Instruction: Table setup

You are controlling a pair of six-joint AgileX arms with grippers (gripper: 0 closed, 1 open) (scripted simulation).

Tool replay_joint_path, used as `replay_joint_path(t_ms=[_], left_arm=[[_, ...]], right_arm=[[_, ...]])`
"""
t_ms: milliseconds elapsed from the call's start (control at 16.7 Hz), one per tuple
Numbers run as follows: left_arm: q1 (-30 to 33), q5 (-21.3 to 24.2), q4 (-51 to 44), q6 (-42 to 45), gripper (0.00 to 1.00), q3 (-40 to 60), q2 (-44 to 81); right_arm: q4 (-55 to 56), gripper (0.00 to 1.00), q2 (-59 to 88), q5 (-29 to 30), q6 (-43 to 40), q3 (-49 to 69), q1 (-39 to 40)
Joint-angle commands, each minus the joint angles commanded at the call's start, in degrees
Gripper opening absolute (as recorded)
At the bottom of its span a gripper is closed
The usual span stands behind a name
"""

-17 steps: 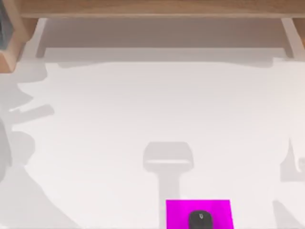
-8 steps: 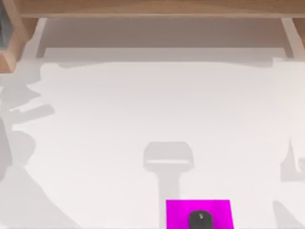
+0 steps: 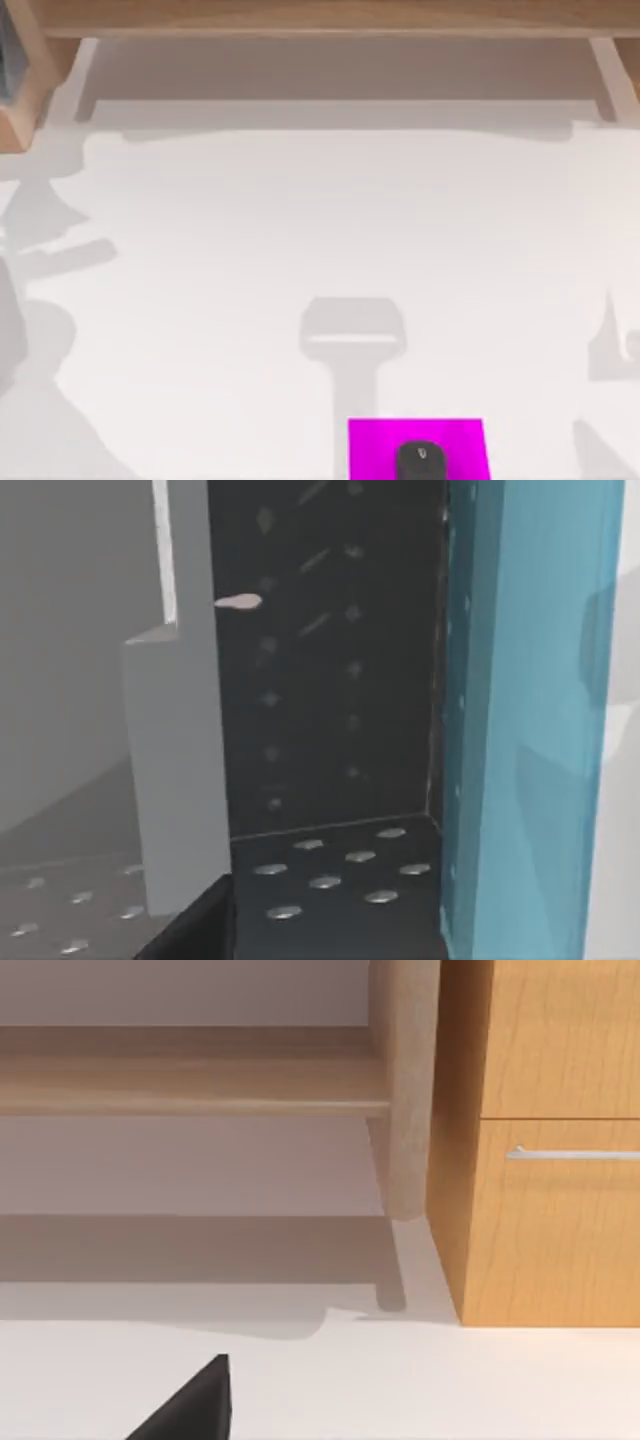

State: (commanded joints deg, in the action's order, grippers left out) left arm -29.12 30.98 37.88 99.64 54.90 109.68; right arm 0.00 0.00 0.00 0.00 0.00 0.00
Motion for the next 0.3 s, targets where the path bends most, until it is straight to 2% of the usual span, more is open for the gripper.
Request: replay_joint_path(t_ms=[300], left_arm=[[-2.3, 2.2, 1.4, 1.2, 1.0, -6.0, -3.1]], right_arm=[[0.0, 1.0, 0.0, 0.0, 0.0, 0.0, 0.0]])
